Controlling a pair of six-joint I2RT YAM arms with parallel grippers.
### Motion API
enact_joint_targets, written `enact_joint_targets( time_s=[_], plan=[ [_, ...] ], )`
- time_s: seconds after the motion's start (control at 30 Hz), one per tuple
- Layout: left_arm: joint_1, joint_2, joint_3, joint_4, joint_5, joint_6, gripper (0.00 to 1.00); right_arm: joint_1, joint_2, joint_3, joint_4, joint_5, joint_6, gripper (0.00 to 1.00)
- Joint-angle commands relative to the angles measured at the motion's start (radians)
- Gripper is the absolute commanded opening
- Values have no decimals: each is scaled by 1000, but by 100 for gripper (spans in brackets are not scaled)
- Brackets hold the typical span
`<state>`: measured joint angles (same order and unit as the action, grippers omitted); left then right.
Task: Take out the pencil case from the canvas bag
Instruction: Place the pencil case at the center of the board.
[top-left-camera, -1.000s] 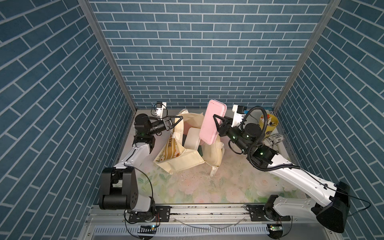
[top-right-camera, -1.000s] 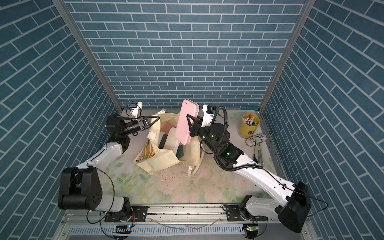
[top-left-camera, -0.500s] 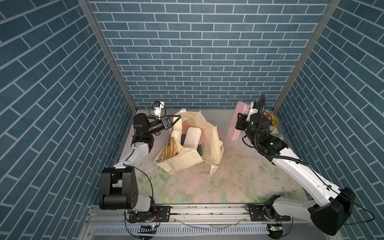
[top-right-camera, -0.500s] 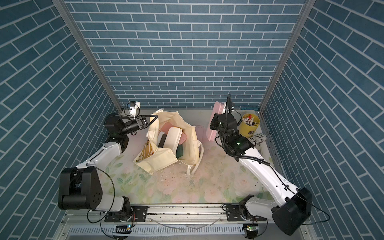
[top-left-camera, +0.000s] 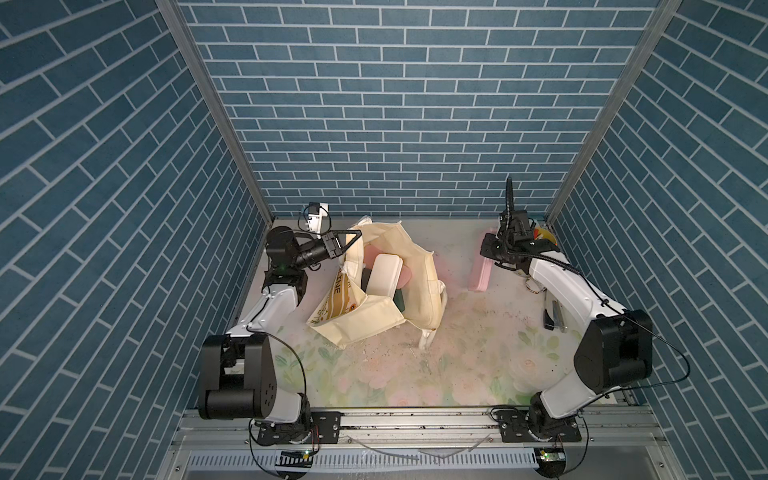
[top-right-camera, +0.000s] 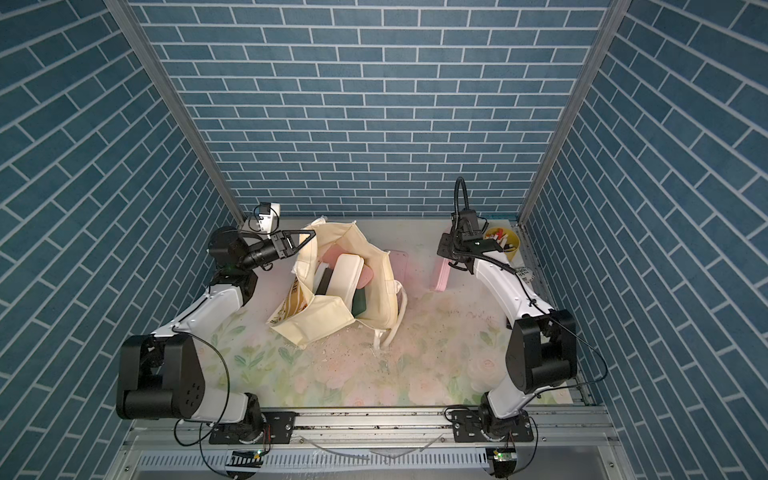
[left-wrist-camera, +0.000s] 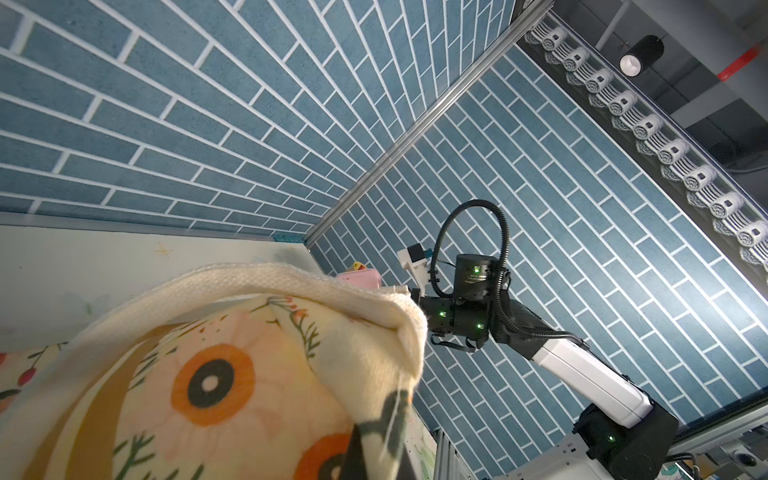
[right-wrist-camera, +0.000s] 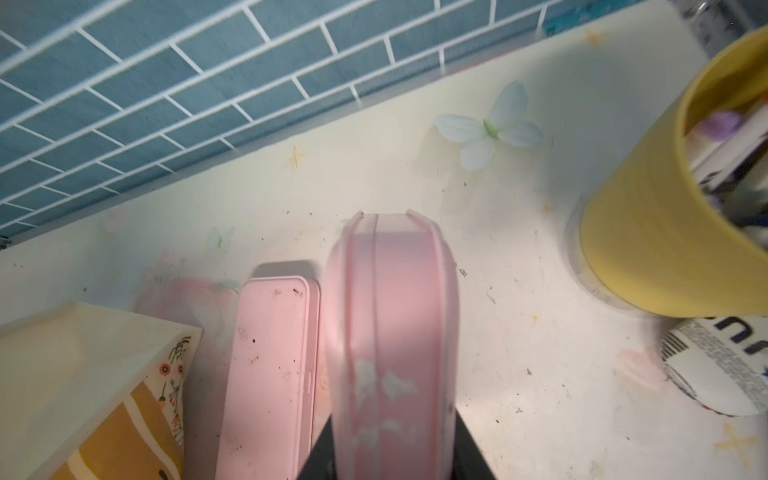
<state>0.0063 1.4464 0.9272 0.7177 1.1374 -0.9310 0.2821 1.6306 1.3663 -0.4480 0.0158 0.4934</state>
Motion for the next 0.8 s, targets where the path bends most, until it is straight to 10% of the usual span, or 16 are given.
enact_joint_targets(
  time_s=[0.0, 0.77],
  plan=[
    [4, -15, 40, 58, -28, 5, 0, -23, 45, 106, -2, -97, 19, 0],
    [4, -107, 46, -295, -93, 229, 0, -75, 471, 557, -231, -336, -17, 2]
  ],
)
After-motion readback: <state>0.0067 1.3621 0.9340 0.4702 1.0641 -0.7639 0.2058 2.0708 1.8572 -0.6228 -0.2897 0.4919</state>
